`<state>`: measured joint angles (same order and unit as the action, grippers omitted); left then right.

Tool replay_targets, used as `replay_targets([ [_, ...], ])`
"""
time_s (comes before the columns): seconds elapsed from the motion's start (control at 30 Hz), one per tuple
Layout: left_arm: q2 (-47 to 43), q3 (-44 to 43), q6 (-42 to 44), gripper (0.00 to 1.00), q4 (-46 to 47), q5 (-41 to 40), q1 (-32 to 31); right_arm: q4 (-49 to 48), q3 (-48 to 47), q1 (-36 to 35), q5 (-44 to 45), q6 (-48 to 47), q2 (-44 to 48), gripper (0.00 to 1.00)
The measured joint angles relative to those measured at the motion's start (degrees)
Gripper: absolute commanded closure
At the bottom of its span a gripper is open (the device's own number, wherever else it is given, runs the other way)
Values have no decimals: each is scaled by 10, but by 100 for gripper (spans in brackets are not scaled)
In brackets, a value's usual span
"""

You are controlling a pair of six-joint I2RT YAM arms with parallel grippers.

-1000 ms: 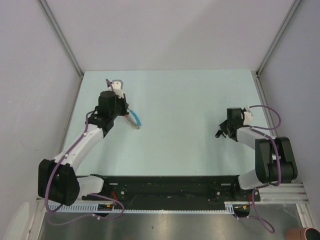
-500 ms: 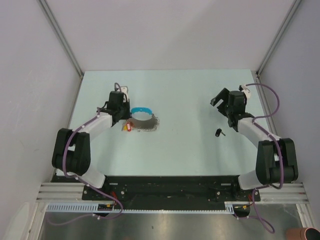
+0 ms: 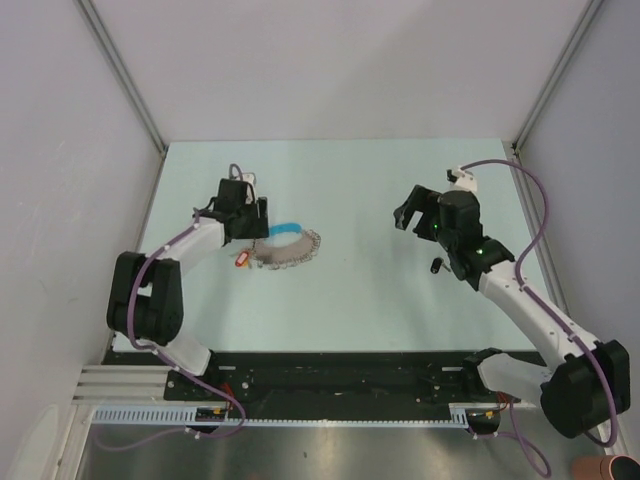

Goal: Remove the keys from the keyring

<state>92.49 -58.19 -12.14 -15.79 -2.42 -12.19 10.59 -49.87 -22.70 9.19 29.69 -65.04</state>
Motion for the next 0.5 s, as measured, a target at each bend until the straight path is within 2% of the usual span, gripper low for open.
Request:
replay_targets([
  [0.13,-78,1,2,0,3,63,0,34,0,-5,-2,1,55,0],
  [0.23,-181,20,1,0,43,146,0,63,0,-18,-10,2,96,0],
  [0.4,-373,118,-10,0,150,253,-10,93,0,-29,-48,3,156,0],
  [0.5,-455,183,-29,0,211,304,-14,95,-1,-32,-63,9,185,0],
])
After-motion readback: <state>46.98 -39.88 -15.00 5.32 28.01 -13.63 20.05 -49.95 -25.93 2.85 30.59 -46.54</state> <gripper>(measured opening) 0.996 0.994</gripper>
